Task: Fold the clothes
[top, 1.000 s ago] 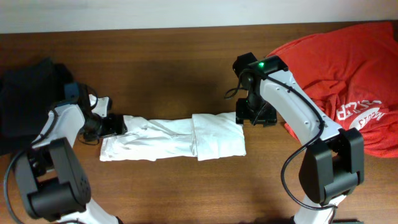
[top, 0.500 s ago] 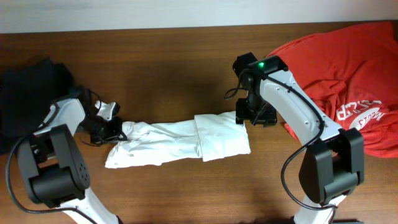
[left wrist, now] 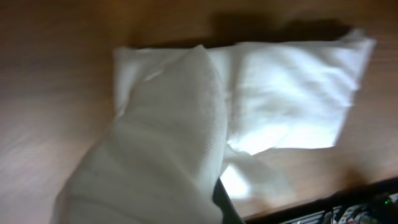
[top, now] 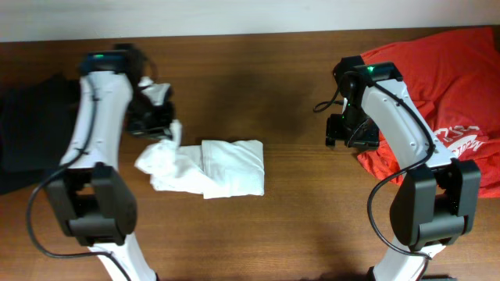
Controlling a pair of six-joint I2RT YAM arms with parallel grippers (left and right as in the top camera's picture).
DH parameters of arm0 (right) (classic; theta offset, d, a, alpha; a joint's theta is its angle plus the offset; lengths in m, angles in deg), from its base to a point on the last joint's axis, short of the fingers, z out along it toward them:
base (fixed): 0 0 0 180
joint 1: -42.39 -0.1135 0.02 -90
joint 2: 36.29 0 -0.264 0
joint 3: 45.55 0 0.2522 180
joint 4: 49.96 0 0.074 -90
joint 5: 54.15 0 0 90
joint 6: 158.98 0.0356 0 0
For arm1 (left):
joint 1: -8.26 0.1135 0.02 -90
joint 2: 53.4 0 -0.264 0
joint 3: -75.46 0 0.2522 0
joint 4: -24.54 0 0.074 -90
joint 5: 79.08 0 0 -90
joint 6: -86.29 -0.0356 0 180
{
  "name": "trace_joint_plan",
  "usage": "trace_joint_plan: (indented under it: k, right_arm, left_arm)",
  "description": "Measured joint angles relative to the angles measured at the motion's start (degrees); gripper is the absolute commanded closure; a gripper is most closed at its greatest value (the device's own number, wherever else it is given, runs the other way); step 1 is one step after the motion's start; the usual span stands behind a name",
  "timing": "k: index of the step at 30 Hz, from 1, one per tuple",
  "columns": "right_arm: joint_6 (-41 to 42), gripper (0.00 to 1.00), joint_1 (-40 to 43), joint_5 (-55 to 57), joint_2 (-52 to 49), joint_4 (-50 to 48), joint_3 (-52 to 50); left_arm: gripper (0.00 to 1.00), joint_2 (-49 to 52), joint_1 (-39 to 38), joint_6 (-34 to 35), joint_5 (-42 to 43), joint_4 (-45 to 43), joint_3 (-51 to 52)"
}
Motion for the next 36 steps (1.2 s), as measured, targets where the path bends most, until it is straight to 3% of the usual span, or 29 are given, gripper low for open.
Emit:
trace_joint_plan:
  k: [4,7,13,17,18,19,24,27,28,29,32,34,36]
  right_arm:
    - [-0.02,0.31,0.0,0.0,0.0,0.02,0.0]
    - [-0.02,0.3,0.0,0.0,0.0,0.02,0.0]
    - [-0.81,0.29,-0.09,-0.02,0.0,0.02,0.0]
    - [-0.85,0.29,-0.44,-0.7,-0.02,0.0,0.0]
    - [-0.85,0.29,-0.44,-0.7,-0.02,-0.09,0.0]
    - [-0.83,0.29,-0.44,-0.72,-0.02,-0.26,0.0]
    - [-0.85,0.28,-0.44,-0.9,-0.02,-0.26,0.0]
    - [-3.1,0.27,-0.44,-4.24,-0.02,-0.42,0.0]
    - [-4.46,0.27,-0.44,-6.69,-0.04,-0.39,0.0]
    - [-7.63,0.26,-0.44,-9.75,-0.04,-0.46,0.0]
    - [-23.61,0.26,-2.91,-43.12,-0.04,-1.01,0.0]
    - [-28.63,0.26,-8.31,-54.14,-0.04,-3.26,0.0]
    - [-30.14,0.25,-13.16,-57.79,-0.13,-6.62,-0.09]
  left_arm:
    - [0.99,0.02,-13.99,3.89,1.16,-5.03,-0.02]
    - [0.99,1.9,-19.91,6.34,1.16,-7.34,-0.02]
    - [0.99,2.36,-19.87,6.69,-4.09,-6.64,-0.02]
    - [0.97,2.36,-24.39,7.78,-0.63,-7.28,-0.02]
    - [0.77,2.36,-26.14,7.98,0.02,-7.32,-0.02]
    - [0.38,2.49,-28.5,8.2,0.57,-7.34,-0.02]
    - [0.34,6.23,-35.69,8.85,3.3,-9.07,0.07]
    - [0.32,6.01,-32.33,6.73,5.51,-1.42,-7.39]
    - [0.32,5.51,-27.93,6.4,4.61,-0.2,-11.06]
    - [0.32,4.87,-23.96,6.29,3.93,-1.57,-12.02]
    - [0.33,3.89,-9.51,6.16,1.25,-11.45,-10.21]
    - [0.34,3.39,-8.98,2.95,2.56,-16.7,-4.26]
    - [0.34,3.3,-10.51,-3.65,6.47,-22.64,5.4]
